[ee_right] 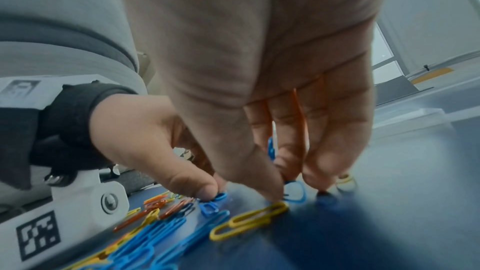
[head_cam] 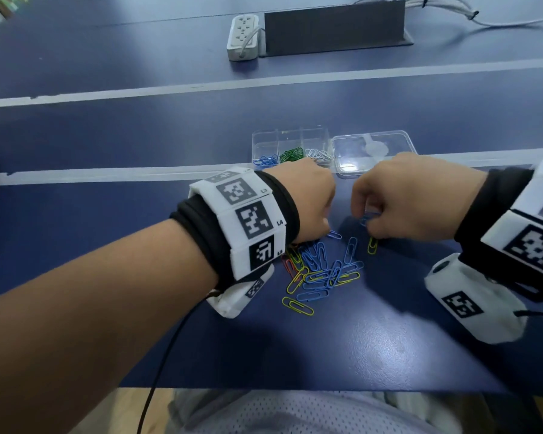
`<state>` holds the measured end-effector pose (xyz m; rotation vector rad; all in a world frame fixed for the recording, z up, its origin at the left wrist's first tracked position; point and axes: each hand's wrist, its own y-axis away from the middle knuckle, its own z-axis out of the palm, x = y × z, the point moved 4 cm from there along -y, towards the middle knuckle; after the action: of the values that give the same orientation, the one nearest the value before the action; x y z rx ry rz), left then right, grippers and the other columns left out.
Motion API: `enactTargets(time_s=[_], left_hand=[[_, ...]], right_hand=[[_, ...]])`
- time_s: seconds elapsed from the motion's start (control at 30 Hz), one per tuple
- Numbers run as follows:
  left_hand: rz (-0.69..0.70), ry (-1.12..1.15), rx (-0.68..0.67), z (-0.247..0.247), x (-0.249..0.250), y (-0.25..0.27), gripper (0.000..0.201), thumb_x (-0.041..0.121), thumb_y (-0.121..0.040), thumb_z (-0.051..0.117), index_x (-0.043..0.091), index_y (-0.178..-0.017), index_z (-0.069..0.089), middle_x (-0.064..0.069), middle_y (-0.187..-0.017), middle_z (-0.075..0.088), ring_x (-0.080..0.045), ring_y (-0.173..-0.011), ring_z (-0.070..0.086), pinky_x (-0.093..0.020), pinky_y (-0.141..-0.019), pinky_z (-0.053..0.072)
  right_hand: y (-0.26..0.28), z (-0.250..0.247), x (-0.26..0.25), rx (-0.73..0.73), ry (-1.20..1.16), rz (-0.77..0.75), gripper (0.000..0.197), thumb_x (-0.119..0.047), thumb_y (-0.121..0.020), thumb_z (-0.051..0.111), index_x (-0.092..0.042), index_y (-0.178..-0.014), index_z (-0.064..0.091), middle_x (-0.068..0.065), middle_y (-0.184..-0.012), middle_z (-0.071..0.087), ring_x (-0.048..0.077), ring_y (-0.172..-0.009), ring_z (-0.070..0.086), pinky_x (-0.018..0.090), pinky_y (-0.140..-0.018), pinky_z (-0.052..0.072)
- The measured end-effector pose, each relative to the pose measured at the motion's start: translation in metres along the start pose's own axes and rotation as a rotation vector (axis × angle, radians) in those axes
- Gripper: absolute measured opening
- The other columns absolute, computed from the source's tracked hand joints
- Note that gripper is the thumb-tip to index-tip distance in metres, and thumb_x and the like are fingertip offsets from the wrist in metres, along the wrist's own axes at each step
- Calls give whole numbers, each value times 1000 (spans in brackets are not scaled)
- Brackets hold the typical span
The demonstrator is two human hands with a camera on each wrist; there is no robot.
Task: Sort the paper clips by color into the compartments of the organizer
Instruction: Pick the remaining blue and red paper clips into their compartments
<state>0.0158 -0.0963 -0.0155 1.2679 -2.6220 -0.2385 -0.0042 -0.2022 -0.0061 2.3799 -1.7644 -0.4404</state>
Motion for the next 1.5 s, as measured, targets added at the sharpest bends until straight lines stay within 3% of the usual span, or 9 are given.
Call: enactTargets(time_s=[0.23,0.4,0.53,0.77,0.87,1.0,1.17,1.33,1.5], left_hand=[[-39,50,54,-13,-9,-2,16,29,-81,62,25,-92,73,8,-68,51,-15,-75,52,-25,-70,42],[0,-11,-1,-8,-4,-3,16,30,-82,65,23,-93,73,6,-74,54,-13,-77,49,-24,-67,38],[22,-3,0,-7,-3,-3,14,21,-84,59,19,-87,72,7,-67,51,-12,-74,49,-22,-66,36],[46,23,16,-5,-6,-3,17,21,-83,57,18,-94,70,12,-66,47,-10,-76,48,-20,-69,37],[45,16,20,-6,-8,-4,22,27,-82,62,22,-103,68,11,-73,48,-9,-78,46,-21,-72,38],[46,-19,-10,-6,-7,-4,13,28,-82,63,21,-90,71,12,-59,44,-13,-76,47,-23,-70,38],[40,18,-7,-4,-7,-2,16,22,-82,55,16,-84,70,5,-70,54,-16,-75,50,-22,-68,36],[31,43,3,-5,-8,0,7,25,-78,57,20,-75,61,7,-62,49,-16,-73,50,-22,-66,36],[20,114,76,-14,-13,0,5,24,-73,61,21,-73,56,10,-58,46,-5,-55,42,-22,-58,36]], right_hand=[[2,-6,1,71,-48,-119,30,-14,-80,55,-29,-101,71,-7,-78,65,13,-73,50,17,-69,32],[12,-2,-12,-8,-36,-272,27,-18,-79,56,-32,-95,74,-12,-88,65,-3,-62,47,7,-62,32],[20,5,-26,-54,32,-384,28,-18,-78,53,-29,-94,73,-6,-100,70,18,-91,62,30,-83,49],[19,12,-30,-67,203,-418,25,-25,-89,46,-34,-105,64,-12,-111,62,13,-107,55,31,-87,47],[15,10,-27,-54,143,-403,23,-22,-86,50,-32,-99,67,-9,-101,66,14,-97,58,27,-83,45],[10,5,-20,-12,-5,-344,21,-17,-83,58,-31,-94,68,-11,-86,68,13,-83,60,21,-75,40],[7,1,-6,33,-167,-190,27,-17,-84,62,-33,-103,70,-12,-79,62,8,-73,54,20,-72,39],[8,4,8,-79,-753,64,16,-2,-86,59,-13,-87,71,7,-67,68,9,-54,62,10,-55,50],[6,9,9,-145,-992,126,26,10,-87,47,-9,-86,65,9,-77,63,14,-57,52,20,-51,48]])
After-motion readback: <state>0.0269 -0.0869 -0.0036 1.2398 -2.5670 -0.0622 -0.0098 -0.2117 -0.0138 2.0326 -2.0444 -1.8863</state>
